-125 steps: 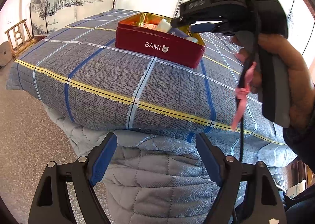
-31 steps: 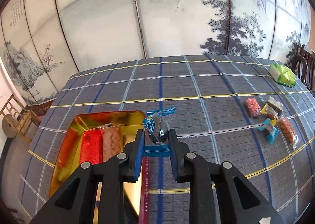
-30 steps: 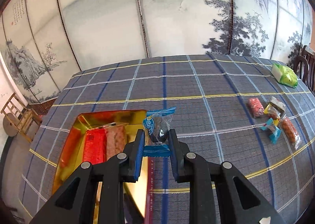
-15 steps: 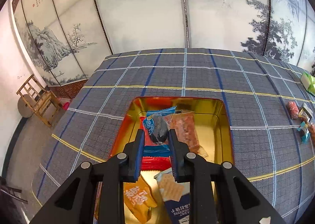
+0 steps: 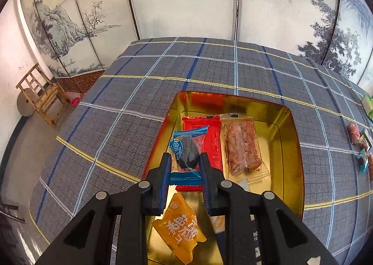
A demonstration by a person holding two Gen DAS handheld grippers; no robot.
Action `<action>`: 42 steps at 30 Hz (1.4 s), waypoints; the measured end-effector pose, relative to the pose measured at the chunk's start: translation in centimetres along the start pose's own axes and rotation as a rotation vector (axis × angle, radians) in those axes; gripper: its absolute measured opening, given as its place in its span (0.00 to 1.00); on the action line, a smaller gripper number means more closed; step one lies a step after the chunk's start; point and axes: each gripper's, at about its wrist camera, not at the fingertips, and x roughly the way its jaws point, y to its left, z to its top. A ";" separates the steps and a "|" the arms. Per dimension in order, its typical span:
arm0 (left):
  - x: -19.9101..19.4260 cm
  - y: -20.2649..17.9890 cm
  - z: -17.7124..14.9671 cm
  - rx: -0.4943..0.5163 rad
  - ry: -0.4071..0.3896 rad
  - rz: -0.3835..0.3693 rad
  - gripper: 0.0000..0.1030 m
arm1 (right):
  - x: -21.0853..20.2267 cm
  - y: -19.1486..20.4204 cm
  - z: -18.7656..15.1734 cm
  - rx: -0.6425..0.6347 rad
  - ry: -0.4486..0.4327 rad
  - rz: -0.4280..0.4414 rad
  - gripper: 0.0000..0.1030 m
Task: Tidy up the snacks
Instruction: 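Carry the blue-wrapped candy over the gold tin with the left tool, then lower the blue candy into the tin and open the left tool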
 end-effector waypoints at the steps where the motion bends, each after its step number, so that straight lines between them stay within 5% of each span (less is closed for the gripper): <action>1: 0.2 0.0 -0.1 -0.002 0.007 -0.002 0.20 | 0.0 0.0 0.0 0.000 0.000 0.000 0.95; 42: 3.4 0.3 -1.2 0.024 0.093 0.063 0.20 | 0.1 0.0 0.0 0.000 0.000 0.001 0.96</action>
